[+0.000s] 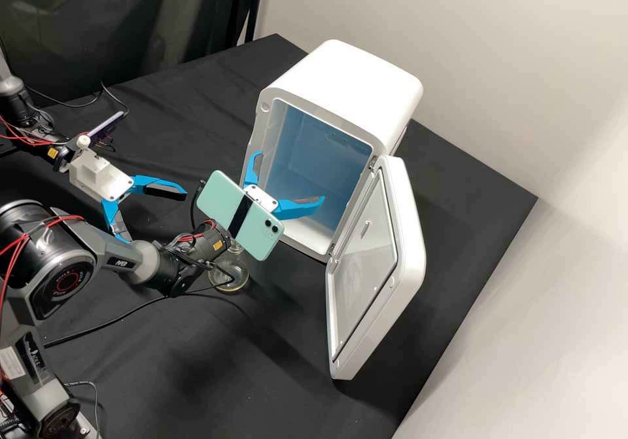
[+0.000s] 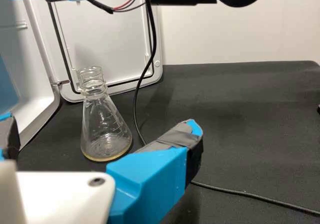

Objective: Place the flask in the incubator

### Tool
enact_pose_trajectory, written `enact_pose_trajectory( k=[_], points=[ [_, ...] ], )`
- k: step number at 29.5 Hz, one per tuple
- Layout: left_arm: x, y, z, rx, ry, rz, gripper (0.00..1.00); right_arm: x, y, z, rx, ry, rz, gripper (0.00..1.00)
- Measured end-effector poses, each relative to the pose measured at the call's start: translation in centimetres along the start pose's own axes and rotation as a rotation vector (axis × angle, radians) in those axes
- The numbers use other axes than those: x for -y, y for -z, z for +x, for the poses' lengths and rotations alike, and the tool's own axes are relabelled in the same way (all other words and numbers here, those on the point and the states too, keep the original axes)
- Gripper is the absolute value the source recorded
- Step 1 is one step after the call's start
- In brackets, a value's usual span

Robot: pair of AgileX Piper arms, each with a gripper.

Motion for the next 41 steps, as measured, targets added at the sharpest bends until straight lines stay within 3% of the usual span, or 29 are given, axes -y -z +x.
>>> enact_pose_trajectory(
  k=[3, 8, 14, 25, 32, 41],
  points=[
    [0.00, 0.0, 0.0, 0.000, 0.000, 0.000, 1.00, 0.1, 0.0, -0.1, 0.001, 0.003, -0.001, 1.00],
    [0.00, 0.0, 0.0, 0.000, 0.000, 0.000, 1.00, -0.2, 0.1, -1.1, -0.033, -0.011, -0.016, 1.00],
    [0.00, 0.0, 0.0, 0.000, 0.000, 0.000, 1.00, -1.1, 0.3, -2.1, -0.073, -0.066, -0.023, 1.00],
    [0.00, 0.0, 0.0, 0.000, 0.000, 0.000, 1.00, -1.9, 1.4, -3.9, -0.142, -0.105, -0.041, 1.00],
    [0.00, 0.0, 0.0, 0.000, 0.000, 0.000, 1.00, -1.4, 2.2, -4.6, -0.173, -0.082, -0.037, 1.00],
    [0.00, 0.0, 0.0, 0.000, 0.000, 0.000, 1.00, -0.2, 3.8, -5.1, -0.241, -0.042, -0.029, 1.00]
  ],
)
